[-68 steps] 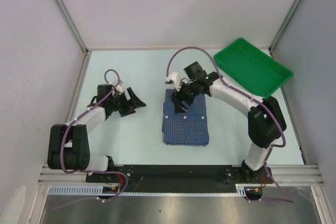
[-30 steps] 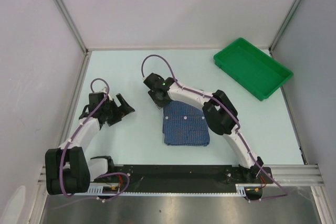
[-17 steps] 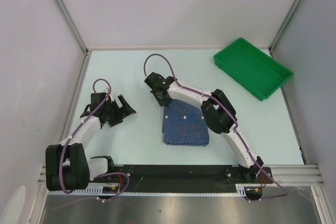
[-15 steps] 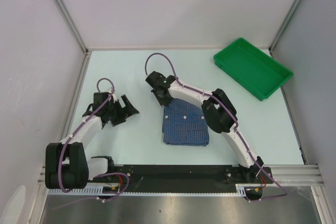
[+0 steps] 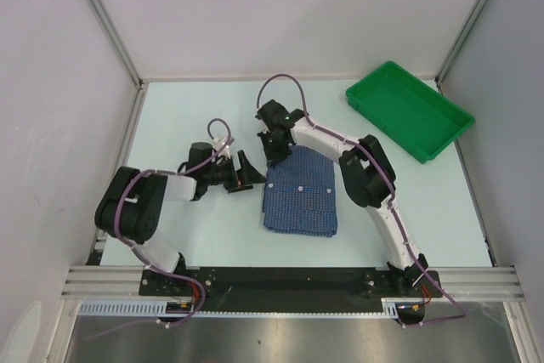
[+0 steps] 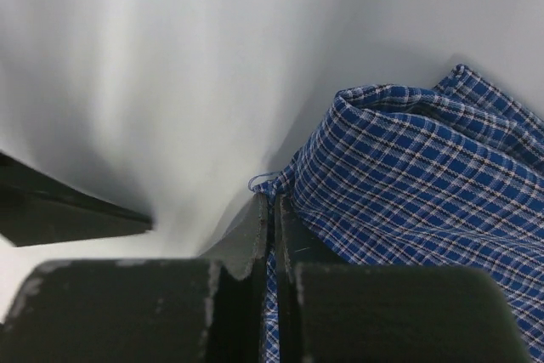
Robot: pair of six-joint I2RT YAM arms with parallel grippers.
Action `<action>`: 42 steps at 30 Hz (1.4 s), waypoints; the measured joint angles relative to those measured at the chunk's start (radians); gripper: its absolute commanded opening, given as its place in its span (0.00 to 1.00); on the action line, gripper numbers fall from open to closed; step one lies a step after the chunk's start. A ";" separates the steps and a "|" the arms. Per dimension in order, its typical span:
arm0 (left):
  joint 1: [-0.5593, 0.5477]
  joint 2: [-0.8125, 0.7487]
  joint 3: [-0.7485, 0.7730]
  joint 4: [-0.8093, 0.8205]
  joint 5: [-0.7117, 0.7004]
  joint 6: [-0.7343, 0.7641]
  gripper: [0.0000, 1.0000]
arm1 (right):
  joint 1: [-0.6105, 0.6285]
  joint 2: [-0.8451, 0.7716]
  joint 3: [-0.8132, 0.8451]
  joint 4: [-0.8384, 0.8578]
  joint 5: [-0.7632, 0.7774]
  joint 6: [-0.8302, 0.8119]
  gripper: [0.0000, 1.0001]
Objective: Fold and stack the long sleeve shirts
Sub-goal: Fold the shirt, then neatly place the folded shirt to the corner
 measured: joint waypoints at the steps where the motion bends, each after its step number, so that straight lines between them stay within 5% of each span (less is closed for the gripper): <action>1: -0.011 0.027 0.002 0.050 0.014 -0.019 0.97 | -0.006 -0.002 -0.002 0.001 -0.005 0.003 0.00; 7: -0.062 0.165 0.011 0.306 0.073 -0.131 0.94 | -0.026 -0.009 -0.003 0.007 -0.031 0.018 0.00; 22: -0.146 0.345 0.120 0.459 0.106 -0.248 0.72 | -0.044 -0.030 -0.006 0.017 -0.048 0.059 0.00; 27: -0.163 0.400 0.151 0.481 0.098 -0.275 0.37 | -0.053 -0.041 -0.015 0.025 -0.048 0.063 0.00; 28: -0.164 0.408 0.150 0.478 0.092 -0.280 0.19 | -0.055 -0.043 -0.017 0.026 -0.048 0.063 0.00; 30: -0.165 0.413 0.143 0.454 0.086 -0.275 0.00 | -0.059 -0.047 -0.022 0.026 -0.053 0.069 0.01; 33: -0.165 0.381 0.147 0.382 0.085 -0.252 0.00 | -0.060 -0.048 -0.024 0.026 -0.063 0.071 0.33; 34: -0.165 0.361 0.154 0.322 0.083 -0.226 0.00 | -0.061 -0.050 -0.025 0.025 -0.068 0.076 0.56; 37: -0.152 0.301 0.202 0.067 0.074 -0.110 0.00 | -0.076 -0.069 -0.027 0.028 -0.069 0.071 0.89; 39: -0.140 0.274 0.241 -0.087 0.063 -0.020 0.00 | -0.101 -0.093 -0.027 0.027 -0.067 0.060 1.00; 42: -0.097 0.243 0.305 -0.327 0.043 0.124 0.00 | -0.152 -0.145 -0.034 0.033 -0.066 0.033 1.00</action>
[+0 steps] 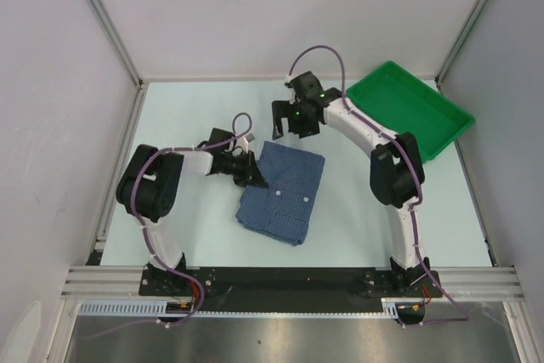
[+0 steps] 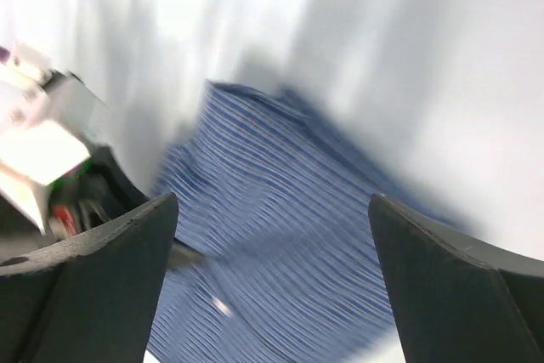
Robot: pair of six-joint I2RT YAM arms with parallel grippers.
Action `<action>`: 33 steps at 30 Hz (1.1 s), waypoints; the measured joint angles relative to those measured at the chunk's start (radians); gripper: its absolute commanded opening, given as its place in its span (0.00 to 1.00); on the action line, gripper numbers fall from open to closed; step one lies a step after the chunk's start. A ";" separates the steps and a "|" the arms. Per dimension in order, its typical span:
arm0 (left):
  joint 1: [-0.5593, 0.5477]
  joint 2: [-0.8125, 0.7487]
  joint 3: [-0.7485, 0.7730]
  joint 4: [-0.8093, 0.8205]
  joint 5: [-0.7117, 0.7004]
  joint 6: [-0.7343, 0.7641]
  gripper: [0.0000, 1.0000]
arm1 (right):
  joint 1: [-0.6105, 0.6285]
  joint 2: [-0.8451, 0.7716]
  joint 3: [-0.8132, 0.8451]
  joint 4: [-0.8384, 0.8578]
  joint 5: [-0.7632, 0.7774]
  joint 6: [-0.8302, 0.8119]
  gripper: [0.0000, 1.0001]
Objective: Fold and stack the long sleeve shirts
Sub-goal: Neatly place the folded shirt to the corner
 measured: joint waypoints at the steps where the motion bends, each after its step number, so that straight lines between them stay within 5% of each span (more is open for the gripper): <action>1: 0.022 -0.005 0.042 -0.111 -0.016 0.064 0.00 | -0.021 -0.026 -0.011 0.007 -0.001 -0.008 1.00; 10: 0.119 0.014 0.638 -0.868 -0.487 0.528 0.00 | -0.121 -0.252 -0.209 0.091 0.003 -0.034 1.00; 17: 0.114 0.032 1.097 -1.048 -0.972 0.920 0.00 | -0.147 -0.303 -0.327 0.132 -0.005 -0.010 1.00; 21: 0.088 0.050 1.079 -1.017 -1.220 1.070 0.08 | -0.172 -0.329 -0.391 0.160 -0.018 0.006 1.00; 25: 0.026 0.103 0.896 -0.906 -1.363 1.102 0.12 | -0.206 -0.337 -0.448 0.200 -0.056 0.027 1.00; 33: -0.196 0.312 0.756 -0.903 -1.325 0.889 0.19 | -0.293 -0.339 -0.602 0.298 -0.349 0.069 1.00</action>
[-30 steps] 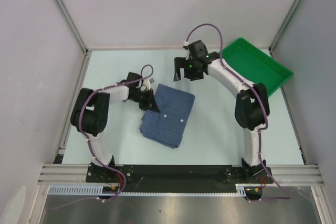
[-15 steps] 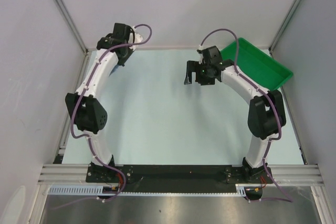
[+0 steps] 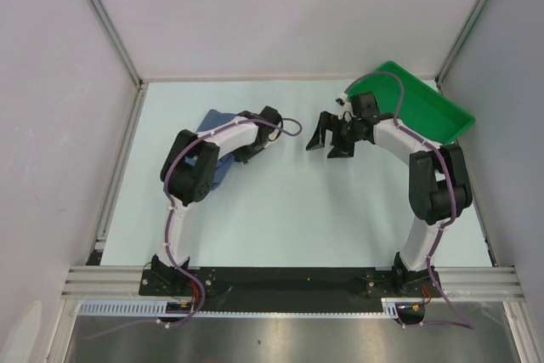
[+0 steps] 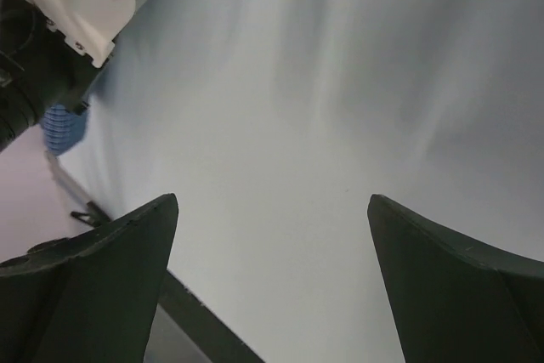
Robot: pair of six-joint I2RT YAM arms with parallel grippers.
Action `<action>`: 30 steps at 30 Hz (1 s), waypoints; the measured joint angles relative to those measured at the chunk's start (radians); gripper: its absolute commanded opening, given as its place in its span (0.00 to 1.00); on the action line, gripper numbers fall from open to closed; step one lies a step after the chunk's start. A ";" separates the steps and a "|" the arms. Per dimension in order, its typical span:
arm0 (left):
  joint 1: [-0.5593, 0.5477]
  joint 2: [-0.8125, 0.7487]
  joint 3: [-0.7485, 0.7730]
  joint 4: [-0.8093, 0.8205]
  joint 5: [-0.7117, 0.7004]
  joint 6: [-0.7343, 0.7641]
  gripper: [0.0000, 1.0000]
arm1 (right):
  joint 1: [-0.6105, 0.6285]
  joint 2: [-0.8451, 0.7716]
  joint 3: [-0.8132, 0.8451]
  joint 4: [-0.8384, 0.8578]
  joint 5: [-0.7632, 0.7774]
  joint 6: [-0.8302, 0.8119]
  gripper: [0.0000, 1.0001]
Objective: Fold and stack the long sleeve shirts
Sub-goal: Neatly place the folded shirt to the corner
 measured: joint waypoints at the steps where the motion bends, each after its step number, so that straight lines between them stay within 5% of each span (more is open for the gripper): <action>1: -0.019 -0.001 0.005 -0.016 0.036 -0.037 0.20 | -0.010 0.000 -0.019 0.006 -0.037 0.008 1.00; 4: -0.067 -0.002 0.066 -0.067 0.163 -0.148 0.31 | -0.035 0.000 -0.060 0.032 -0.124 0.045 1.00; 5: -0.081 -0.002 0.091 -0.077 0.204 -0.183 0.49 | -0.042 0.001 -0.068 0.039 -0.142 0.055 1.00; 7: -0.111 0.000 0.139 -0.085 0.301 -0.254 0.69 | -0.058 0.010 -0.081 0.056 -0.190 0.080 1.00; 15: -0.177 -0.030 0.189 -0.086 0.616 -0.351 0.96 | -0.117 0.031 -0.105 0.070 -0.247 0.129 1.00; 20: -0.067 -0.256 0.084 -0.035 0.837 -0.351 0.96 | -0.086 0.040 -0.175 0.159 -0.269 0.233 1.00; 25: 0.230 -0.465 0.018 0.051 0.999 -0.354 0.94 | 0.027 0.134 -0.179 0.329 -0.270 0.359 0.95; 30: 0.457 -0.505 -0.093 0.076 1.058 -0.353 0.94 | 0.123 0.245 -0.144 0.518 -0.322 0.502 0.86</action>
